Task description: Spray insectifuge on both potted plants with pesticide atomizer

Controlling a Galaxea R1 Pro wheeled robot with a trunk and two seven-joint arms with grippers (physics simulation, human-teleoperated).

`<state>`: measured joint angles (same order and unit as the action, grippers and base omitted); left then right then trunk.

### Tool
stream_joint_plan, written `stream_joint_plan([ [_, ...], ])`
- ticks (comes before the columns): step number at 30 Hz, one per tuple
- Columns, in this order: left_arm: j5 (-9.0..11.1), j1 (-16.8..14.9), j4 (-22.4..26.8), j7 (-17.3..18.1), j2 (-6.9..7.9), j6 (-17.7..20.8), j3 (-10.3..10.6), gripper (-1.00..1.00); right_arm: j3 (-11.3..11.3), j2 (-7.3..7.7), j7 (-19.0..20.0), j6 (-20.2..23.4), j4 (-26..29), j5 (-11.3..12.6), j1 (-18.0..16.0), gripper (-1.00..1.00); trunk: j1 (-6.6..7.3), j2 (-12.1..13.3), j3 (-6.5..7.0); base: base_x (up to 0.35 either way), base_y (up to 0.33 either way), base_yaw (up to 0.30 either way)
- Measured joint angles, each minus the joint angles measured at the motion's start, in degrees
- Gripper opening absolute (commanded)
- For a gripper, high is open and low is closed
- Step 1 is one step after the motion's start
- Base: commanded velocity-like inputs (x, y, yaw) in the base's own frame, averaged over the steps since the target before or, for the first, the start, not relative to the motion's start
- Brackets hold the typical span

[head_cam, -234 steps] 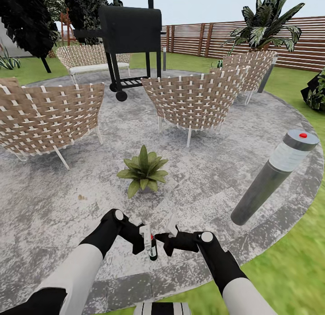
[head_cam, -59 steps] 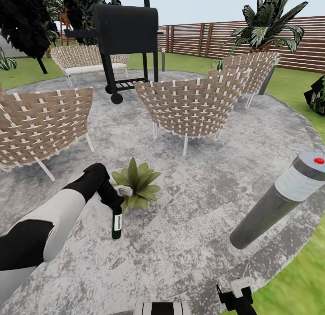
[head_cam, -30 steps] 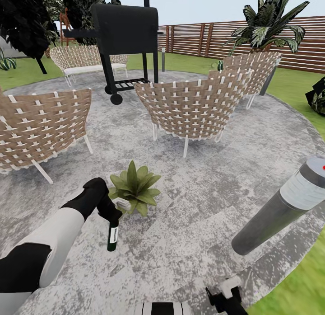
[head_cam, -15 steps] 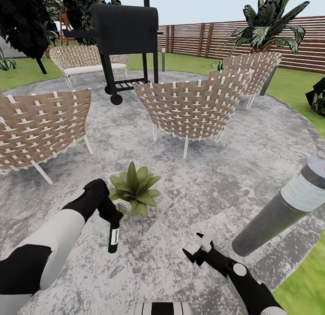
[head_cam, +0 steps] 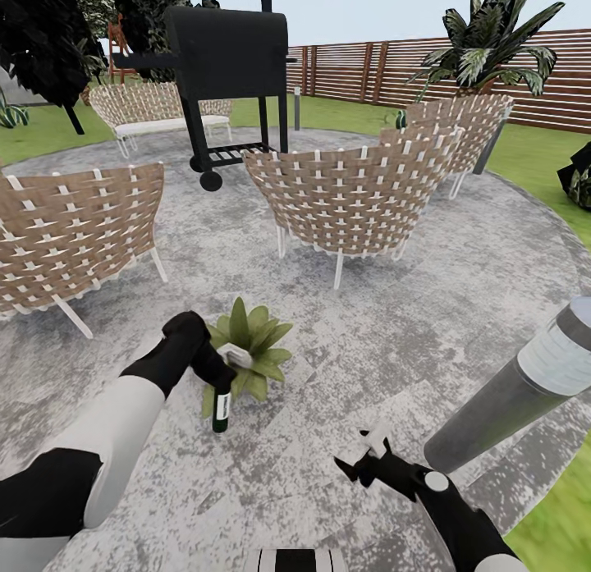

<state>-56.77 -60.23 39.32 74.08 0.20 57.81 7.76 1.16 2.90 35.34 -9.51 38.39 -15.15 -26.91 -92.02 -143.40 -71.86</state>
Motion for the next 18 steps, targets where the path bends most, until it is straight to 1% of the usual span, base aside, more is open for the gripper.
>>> stream_joint_plan([
  [3,-0.1,0.2,0.2,0.0,0.22,0.1,-0.1,-1.0,0.1,0.12,0.0,1.8,0.0,0.0,0.0,1.0,0.0,0.0,0.0,0.0,0.0,0.0],
  [6,-0.1,0.3,0.3,0.0,0.3,0.1,-0.1,-1.0,0.2,0.12,0.0,2.2,-0.1,0.0,0.0,1.0,0.0,0.0,0.0,0.0,0.0,0.0],
  [8,-0.1,1.1,0.3,-0.3,0.24,0.2,-0.1,-1.0,0.2,0.01,0.0,2.3,-0.2,0.1,0.0,1.0,0.0,0.0,0.0,0.0,0.0,0.0],
  [10,0.0,2.1,0.3,-1.5,0.02,0.2,0.0,-1.0,0.2,-0.01,0.0,2.4,-0.6,0.1,0.0,1.0,0.0,0.0,0.0,0.0,0.0,0.0],
  [13,0.0,3.0,0.0,-5.6,-0.16,0.3,-0.1,-1.0,0.2,-0.1,0.0,2.4,-2.3,0.1,0.0,1.0,0.0,0.0,0.0,0.0,0.0,0.0],
  [18,0.5,4.2,0.0,-7.1,-0.4,0.4,-0.2,-1.0,0.2,-0.2,0.0,2.4,-2.9,0.1,0.0,1.0,0.0,0.0,0.0,0.0,0.0,0.0],
])
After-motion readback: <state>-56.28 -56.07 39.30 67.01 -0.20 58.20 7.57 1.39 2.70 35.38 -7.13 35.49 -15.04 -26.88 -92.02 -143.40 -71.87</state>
